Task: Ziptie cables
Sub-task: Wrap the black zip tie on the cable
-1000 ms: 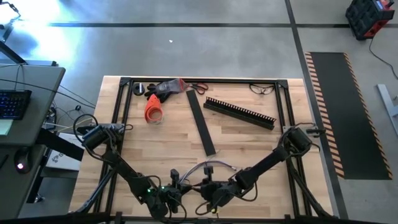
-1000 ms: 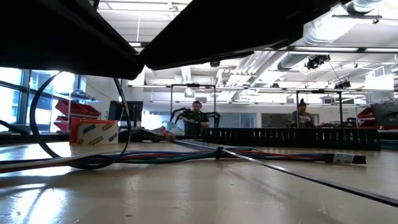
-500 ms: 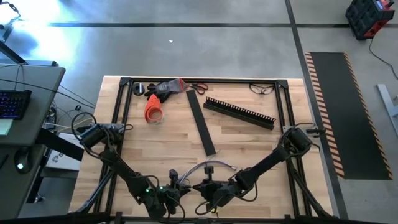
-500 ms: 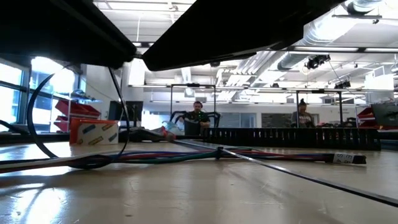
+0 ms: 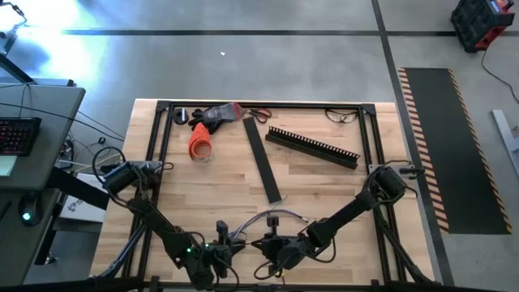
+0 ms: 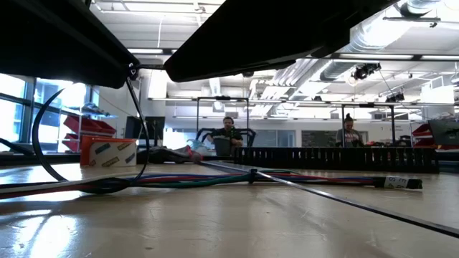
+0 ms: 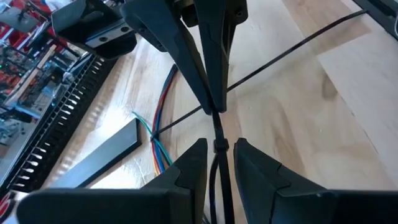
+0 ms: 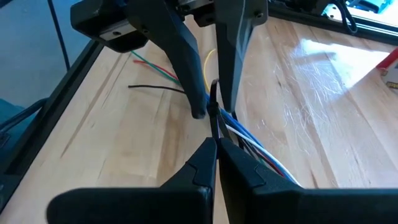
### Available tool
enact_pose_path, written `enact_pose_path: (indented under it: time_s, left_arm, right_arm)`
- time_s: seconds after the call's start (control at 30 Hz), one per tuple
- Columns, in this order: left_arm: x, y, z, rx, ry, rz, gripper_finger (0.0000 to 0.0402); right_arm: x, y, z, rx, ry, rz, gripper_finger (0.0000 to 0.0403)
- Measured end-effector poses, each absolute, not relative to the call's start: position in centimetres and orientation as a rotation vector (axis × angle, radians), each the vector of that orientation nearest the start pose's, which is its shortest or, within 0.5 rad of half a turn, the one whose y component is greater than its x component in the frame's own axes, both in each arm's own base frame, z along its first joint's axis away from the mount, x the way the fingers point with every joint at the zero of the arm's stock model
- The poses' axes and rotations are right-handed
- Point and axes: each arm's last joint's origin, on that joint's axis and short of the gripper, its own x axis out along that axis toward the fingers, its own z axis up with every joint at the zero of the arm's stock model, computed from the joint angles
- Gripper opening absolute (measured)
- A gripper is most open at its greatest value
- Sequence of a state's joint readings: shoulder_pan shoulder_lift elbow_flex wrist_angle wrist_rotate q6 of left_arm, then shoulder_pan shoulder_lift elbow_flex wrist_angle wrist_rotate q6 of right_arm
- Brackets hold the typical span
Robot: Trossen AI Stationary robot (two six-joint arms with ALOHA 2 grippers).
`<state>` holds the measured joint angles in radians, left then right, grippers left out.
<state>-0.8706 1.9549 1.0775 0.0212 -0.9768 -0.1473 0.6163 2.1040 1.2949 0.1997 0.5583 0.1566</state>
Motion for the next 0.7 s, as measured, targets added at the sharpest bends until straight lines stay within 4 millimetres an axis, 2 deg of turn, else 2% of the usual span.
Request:
enact_pose_path:
  time_s: [0.3,0.57,0.7]
  left_arm:
    - [26.44,-26.83,13.36,0.512,0.511,0.159,0.0060]
    - [26.33,-26.94,13.35,0.515,0.508,0.159,0.0008]
    - [26.06,-27.14,13.41,0.525,0.493,0.175,0.0006]
  right_arm:
    - [37.00,24.31,14.21,-0.184,0.509,0.016,0.0000]
    - [37.00,24.31,14.23,-0.184,0.508,0.017,0.0000]
    - [37.02,24.34,14.25,-0.183,0.508,0.022,0.0000]
